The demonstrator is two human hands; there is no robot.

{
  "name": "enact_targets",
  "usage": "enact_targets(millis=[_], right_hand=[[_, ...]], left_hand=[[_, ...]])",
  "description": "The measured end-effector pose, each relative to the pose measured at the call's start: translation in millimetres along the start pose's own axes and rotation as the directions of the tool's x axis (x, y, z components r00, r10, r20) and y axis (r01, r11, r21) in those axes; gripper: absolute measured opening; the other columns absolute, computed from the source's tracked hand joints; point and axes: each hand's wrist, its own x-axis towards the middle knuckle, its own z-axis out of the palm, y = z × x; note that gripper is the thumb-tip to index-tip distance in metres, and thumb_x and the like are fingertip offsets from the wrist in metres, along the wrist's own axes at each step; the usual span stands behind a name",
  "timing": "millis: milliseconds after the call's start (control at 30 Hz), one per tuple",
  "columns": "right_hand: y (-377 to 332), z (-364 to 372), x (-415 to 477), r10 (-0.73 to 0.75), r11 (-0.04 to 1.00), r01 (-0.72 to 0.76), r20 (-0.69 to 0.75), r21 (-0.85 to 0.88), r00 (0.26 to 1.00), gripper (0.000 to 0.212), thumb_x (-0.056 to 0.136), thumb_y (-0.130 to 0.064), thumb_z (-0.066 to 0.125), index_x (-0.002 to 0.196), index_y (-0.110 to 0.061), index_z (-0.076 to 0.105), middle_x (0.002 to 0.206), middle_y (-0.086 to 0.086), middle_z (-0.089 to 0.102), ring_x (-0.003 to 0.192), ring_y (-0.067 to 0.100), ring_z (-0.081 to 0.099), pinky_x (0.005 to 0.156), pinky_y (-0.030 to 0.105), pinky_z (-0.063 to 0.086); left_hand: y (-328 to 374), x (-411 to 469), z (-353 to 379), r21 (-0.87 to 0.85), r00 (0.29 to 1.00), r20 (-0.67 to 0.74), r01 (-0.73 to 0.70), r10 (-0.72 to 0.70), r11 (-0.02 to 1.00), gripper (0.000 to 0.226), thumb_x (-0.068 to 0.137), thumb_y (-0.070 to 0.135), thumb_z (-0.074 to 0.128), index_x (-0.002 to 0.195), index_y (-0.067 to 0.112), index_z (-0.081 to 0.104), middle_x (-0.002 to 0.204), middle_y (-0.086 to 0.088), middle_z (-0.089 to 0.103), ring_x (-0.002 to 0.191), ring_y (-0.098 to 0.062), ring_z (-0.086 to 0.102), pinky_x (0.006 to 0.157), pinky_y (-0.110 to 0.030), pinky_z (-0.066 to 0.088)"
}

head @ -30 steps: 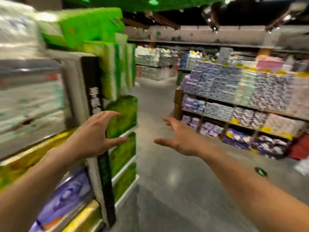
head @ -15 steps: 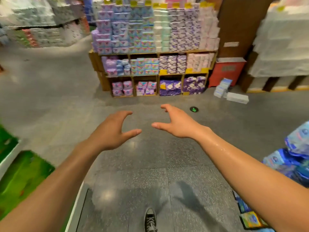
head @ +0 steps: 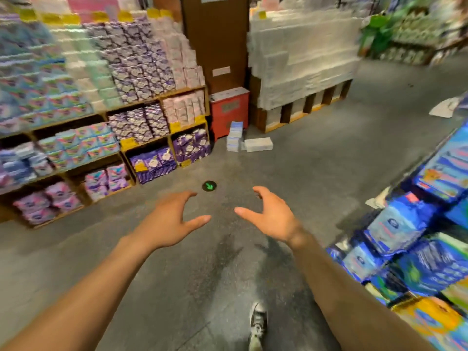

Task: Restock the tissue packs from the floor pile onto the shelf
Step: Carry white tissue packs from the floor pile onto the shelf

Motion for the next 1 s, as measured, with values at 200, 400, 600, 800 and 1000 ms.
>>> enact_targets(millis=[200, 400, 600, 800, 1000], right_hand=[[42, -45, 178, 0.098, 0.994, -0.098, -0.006, -0.043, 0.995, 0.089, 0.084, -0.063, 0.068, 0.155, -0.022, 0.033, 0.157, 0.01, 0.039, 0.137, 0.029, 0.046, 0.106, 0.041, 0.042], [55, -98, 337, 0.128, 0.984, -0.125, 0.017, -0.127, 0.992, 0.083, 0.087, -0.061, 0.065, 0.153, -0.02, 0.037, 0.159, 0.005, 0.036, 0.144, 0.026, 0.038, 0.115, 0.04, 0.034], [88, -98, 477, 0.233, 0.971, -0.225, 0.098, -0.086, 0.968, 0.094, 0.08, -0.07, 0.06, 0.152, -0.015, 0.037, 0.158, 0.008, 0.036, 0.142, 0.025, 0.04, 0.112, 0.036, 0.035], [113, -100, 651, 0.307, 0.951, -0.304, 0.044, -0.054, 0.951, 0.086, 0.087, -0.062, 0.065, 0.152, -0.011, 0.04, 0.16, 0.007, 0.036, 0.145, 0.025, 0.037, 0.116, 0.038, 0.033], [112, -152, 806, 0.421, 0.907, -0.421, -0.018, -0.001, 0.907, 0.083, 0.09, -0.06, 0.063, 0.155, -0.017, 0.034, 0.159, 0.007, 0.036, 0.144, 0.028, 0.037, 0.114, 0.04, 0.034]], left_hand=[[-17, 196, 9, 0.003, 0.998, 0.037, -0.058, 0.058, 0.998, 0.074, 0.087, 0.064, 0.058, 0.145, 0.021, 0.041, 0.146, -0.003, 0.05, 0.129, -0.022, 0.049, 0.099, -0.031, 0.039], [-39, 376, 7, -0.073, 0.998, 0.067, -0.006, 0.011, 0.997, 0.078, 0.084, 0.064, 0.062, 0.144, 0.019, 0.044, 0.144, -0.004, 0.051, 0.128, -0.021, 0.05, 0.104, -0.033, 0.04], [-78, 530, 27, -0.142, 0.988, 0.154, 0.002, 0.02, 0.99, 0.08, 0.084, 0.069, 0.058, 0.146, 0.022, 0.04, 0.144, -0.003, 0.05, 0.127, -0.02, 0.051, 0.105, -0.036, 0.042], [-123, 724, 35, -0.168, 0.98, 0.173, -0.074, 0.103, 0.983, 0.078, 0.086, 0.065, 0.058, 0.147, 0.021, 0.039, 0.15, -0.003, 0.045, 0.135, -0.021, 0.045, 0.108, -0.036, 0.039], [-129, 914, 17, -0.112, 0.943, 0.262, -0.179, 0.203, 0.977, 0.077, 0.087, 0.061, 0.059, 0.148, 0.017, 0.04, 0.15, -0.007, 0.045, 0.137, -0.023, 0.043, 0.11, -0.034, 0.035]])
